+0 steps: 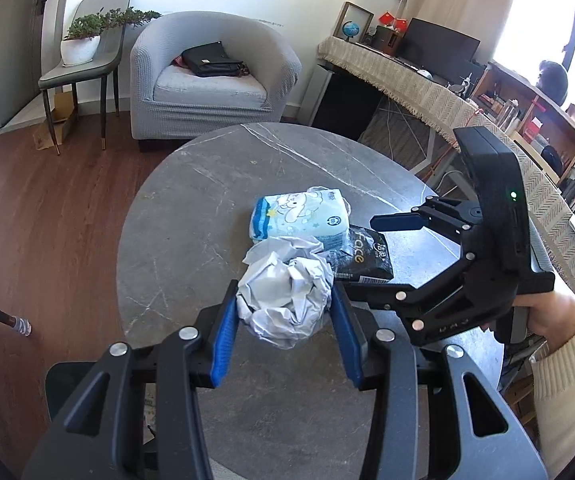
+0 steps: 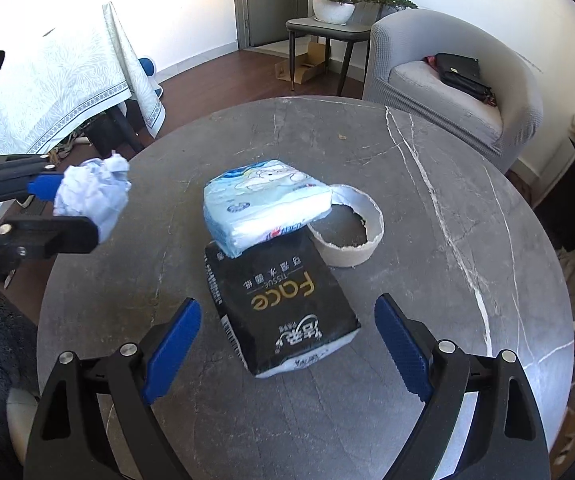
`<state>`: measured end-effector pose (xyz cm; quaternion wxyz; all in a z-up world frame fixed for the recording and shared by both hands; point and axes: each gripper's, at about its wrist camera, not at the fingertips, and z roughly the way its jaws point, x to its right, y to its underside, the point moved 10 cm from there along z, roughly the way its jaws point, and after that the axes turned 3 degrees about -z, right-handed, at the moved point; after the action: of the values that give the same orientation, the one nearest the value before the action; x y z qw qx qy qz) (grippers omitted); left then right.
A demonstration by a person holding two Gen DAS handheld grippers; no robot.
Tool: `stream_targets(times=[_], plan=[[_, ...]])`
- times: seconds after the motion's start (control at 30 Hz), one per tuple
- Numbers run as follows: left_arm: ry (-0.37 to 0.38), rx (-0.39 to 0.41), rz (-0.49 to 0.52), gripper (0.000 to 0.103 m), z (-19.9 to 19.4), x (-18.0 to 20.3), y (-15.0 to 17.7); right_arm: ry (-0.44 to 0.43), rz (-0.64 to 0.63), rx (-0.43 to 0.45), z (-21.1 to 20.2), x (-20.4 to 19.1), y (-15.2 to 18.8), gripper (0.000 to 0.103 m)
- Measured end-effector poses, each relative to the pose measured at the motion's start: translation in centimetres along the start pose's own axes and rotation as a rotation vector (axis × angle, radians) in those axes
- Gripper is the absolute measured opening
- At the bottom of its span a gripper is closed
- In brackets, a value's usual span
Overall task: Collect trash
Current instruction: 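Grasp the crumpled paper with the left gripper while the right grasps the black Face tissue pack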
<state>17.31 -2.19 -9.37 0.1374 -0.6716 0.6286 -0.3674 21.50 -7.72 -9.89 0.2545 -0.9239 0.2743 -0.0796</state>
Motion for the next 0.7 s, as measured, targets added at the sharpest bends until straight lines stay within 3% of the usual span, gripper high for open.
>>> stream_targets(times=[0.37,0.47,0.7], plan=[[0.005,0.012,0.011,0.047,-2.0,-0.8,0.2,-0.038,0.019,-0.002,1.1,0.0,-0.4,0.089],[0.021,0.014,0.005,0.047,-2.6,-0.9,0.3,-0.017,0.02,0.014,1.2,-0.1,-0.7,0.083],[0.004,0.038,0.019,0.047,-4.4,-1.9,0.2,0.043,0.081,0.018,0.3,0.0,-0.2,0.055]])
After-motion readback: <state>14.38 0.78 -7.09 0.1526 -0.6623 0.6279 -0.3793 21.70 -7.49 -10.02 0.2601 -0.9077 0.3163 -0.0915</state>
